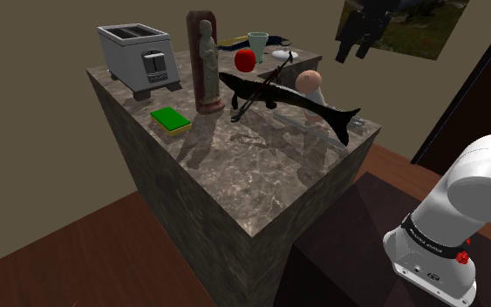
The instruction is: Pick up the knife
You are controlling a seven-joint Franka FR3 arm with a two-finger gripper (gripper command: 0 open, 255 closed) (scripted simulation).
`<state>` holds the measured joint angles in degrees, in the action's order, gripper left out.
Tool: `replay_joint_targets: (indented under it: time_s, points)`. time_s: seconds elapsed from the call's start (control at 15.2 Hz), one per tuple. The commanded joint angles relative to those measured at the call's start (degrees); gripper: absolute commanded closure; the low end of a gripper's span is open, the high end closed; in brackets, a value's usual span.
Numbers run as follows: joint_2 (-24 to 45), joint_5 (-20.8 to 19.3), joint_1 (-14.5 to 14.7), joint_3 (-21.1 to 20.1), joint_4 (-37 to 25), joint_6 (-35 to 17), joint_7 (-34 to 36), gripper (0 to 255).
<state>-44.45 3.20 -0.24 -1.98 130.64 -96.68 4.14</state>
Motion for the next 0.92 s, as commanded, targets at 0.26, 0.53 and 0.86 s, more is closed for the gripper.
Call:
replay_joint_targets:
  time_s: [0.26,0.53,0.86]
  points:
    - [3.5,-0.2,-0.8,3.3,3.3,-6.7,-3.2,0]
    - [8.2,0.0,-1.4,6.6,5.4,-13.4,-6.6,0]
    - [15.7,1.2,-1.7,10.7,6.2,-21.4,-11.3,0]
